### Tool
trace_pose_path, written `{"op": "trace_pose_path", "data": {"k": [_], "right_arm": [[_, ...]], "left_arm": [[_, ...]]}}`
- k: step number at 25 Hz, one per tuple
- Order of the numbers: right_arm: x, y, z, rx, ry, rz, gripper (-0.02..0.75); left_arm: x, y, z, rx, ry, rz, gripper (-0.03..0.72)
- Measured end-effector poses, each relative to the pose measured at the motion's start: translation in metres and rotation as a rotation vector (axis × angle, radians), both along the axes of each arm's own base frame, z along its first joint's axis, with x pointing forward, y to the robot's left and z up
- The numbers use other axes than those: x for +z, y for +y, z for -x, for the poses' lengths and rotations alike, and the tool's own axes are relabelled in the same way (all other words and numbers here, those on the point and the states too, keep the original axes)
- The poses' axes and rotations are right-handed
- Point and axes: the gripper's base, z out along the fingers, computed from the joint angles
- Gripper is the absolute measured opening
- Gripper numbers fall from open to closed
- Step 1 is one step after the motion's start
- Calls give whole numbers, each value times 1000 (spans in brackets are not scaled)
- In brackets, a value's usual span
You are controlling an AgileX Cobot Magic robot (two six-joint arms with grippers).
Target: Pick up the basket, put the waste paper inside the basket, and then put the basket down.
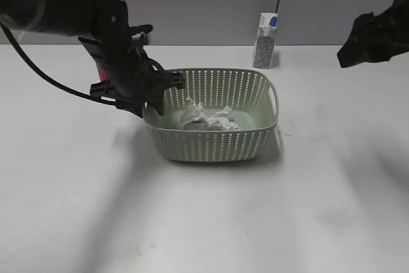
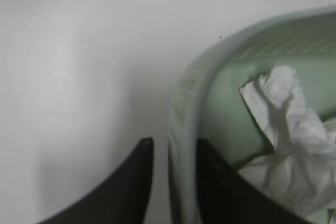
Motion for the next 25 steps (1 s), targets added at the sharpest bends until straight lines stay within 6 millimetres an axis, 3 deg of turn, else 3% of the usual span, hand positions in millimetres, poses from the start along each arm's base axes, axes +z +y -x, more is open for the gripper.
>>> {"op": "trace_pose_path", "data": {"k": [3, 6, 13, 18, 22, 25], "right_arm": [[0, -4, 17, 1, -3, 5, 594], [3, -8, 35, 3, -17, 5, 593], [-7, -20, 96, 12, 21, 11, 593], [-26, -33, 147, -17, 36, 9, 593], [-34, -43, 184, -41, -11, 14, 593], [-35, -50, 210, -38, -59, 19, 593]], "left_arm": [[17, 11, -4, -9, -8, -8, 545], [51, 30, -5, -29, -39, -14, 630], [129, 108, 11, -98, -81, -99, 646], [149, 178, 38, -27, -77, -154, 636], [147, 225, 85, 96, -48, -178, 614], [152, 232, 130, 133, -110, -178, 596]]}}
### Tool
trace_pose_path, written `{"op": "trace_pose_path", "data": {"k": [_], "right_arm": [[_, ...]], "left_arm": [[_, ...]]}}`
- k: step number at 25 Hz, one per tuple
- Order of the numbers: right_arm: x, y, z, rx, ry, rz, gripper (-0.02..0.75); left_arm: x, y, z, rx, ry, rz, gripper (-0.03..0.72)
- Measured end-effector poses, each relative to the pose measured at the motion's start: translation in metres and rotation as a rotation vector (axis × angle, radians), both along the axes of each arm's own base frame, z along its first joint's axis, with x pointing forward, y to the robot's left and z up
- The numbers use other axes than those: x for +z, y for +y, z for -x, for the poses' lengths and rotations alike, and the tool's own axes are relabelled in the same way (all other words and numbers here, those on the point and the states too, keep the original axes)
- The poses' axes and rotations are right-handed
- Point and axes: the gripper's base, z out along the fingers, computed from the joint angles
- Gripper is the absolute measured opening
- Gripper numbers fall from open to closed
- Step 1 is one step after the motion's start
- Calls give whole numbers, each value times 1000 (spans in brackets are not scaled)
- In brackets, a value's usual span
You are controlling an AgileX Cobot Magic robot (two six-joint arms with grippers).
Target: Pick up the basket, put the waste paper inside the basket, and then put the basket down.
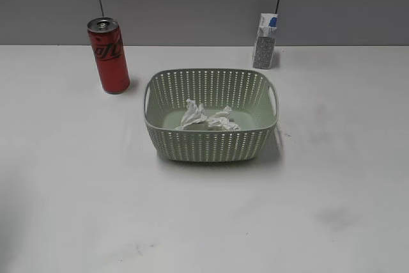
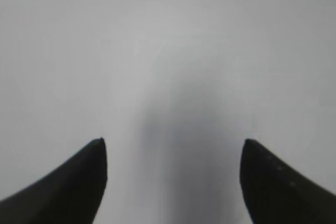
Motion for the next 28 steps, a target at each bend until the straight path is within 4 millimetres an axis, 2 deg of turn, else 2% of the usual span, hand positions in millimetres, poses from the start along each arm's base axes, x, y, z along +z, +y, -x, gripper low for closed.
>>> {"op": "trace_pose_path", "data": {"k": [4, 10, 17, 20, 28], "right_arm": [[1, -7, 29, -6, -88, -12, 593], [6, -14, 58, -26, -261, -63, 593], [10, -18, 77, -27, -393, -95, 593], [10, -19, 80, -27, -409, -99, 593], [9, -19, 81, -27, -413, -98, 592]], "left_arm": [[5, -6, 62, 3, -142, 12, 588], [-6, -12, 148, 0, -346, 5, 587], [-17, -18, 223, -10, -627, -11, 586], [-18, -19, 241, -12, -727, -18, 573], [-22, -18, 237, -8, -721, -20, 508]]}}
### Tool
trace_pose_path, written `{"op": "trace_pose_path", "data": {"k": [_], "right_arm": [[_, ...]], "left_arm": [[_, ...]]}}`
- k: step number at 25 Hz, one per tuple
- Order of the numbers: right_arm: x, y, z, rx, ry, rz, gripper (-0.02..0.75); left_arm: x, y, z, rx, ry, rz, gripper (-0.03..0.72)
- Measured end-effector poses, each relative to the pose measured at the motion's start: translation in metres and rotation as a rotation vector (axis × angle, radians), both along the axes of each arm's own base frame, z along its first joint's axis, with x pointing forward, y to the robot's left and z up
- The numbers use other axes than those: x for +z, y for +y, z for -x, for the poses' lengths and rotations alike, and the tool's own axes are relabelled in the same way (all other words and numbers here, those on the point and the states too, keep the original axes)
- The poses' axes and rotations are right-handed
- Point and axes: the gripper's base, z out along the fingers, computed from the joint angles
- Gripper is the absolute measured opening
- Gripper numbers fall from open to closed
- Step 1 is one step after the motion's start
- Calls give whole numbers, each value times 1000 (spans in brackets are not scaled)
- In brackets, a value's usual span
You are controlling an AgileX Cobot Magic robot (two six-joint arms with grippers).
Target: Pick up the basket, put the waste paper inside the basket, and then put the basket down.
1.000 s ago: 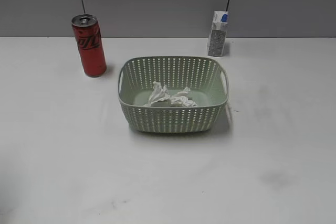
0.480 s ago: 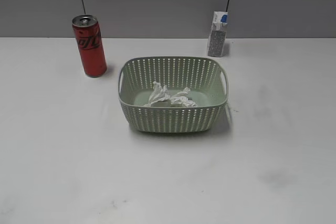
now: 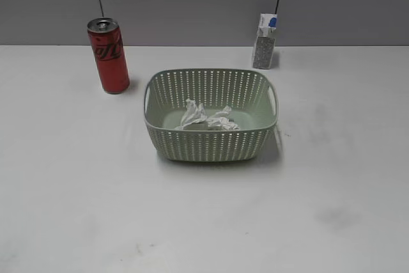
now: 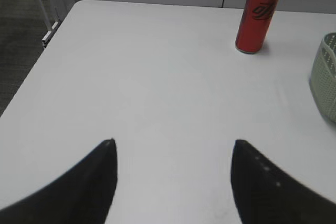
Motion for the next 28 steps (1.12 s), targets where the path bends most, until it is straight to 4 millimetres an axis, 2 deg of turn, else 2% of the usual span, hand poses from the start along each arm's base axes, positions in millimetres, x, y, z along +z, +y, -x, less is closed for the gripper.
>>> {"op": "trace_pose_path", "data": {"k": [5, 28], "right_arm": [[0, 0, 0, 2, 1, -4, 592], [1, 1, 5, -44, -31, -35, 592]], "left_arm": [[0, 0, 0, 1, -1, 0, 482], [0, 0, 0, 3, -4, -2, 480]]}}
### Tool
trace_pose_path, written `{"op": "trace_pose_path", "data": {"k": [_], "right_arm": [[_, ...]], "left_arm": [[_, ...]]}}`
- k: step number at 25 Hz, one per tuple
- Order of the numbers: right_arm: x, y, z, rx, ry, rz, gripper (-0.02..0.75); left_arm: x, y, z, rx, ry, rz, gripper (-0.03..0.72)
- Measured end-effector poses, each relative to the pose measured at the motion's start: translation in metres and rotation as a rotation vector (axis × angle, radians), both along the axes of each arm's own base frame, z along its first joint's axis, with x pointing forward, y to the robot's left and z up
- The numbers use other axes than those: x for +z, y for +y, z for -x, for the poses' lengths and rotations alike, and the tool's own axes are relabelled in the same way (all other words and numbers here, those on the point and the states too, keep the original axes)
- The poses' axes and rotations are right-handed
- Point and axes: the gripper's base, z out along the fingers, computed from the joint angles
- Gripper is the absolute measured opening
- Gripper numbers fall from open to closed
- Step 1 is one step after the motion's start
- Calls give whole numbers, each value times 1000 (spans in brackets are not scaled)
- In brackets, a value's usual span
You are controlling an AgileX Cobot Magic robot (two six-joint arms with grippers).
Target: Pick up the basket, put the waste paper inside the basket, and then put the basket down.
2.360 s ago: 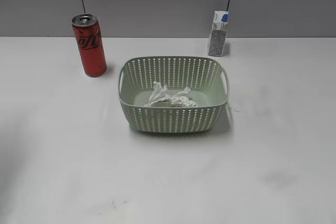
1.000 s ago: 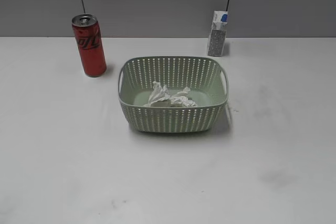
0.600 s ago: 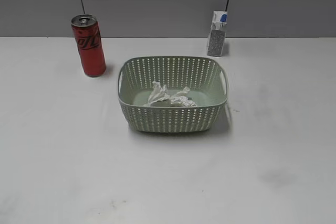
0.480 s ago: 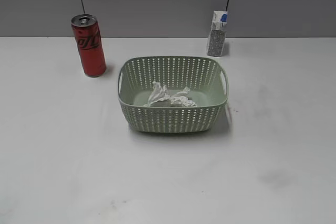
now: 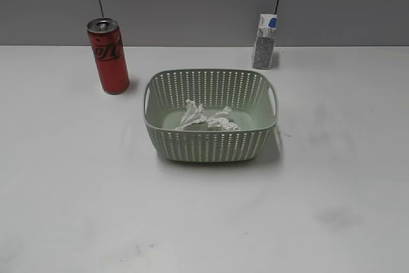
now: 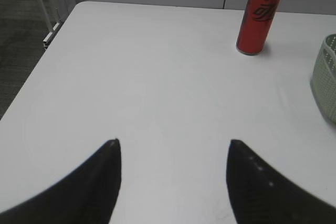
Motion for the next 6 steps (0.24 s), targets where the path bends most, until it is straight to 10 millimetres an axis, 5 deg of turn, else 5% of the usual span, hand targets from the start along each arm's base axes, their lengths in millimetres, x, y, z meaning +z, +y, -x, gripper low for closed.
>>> {"op": "trace_pose_path", "data": {"k": [6], "right_arm": [[0, 0, 0, 0, 0, -1, 593]], "left_arm": [[0, 0, 0, 0, 0, 0, 480]]}}
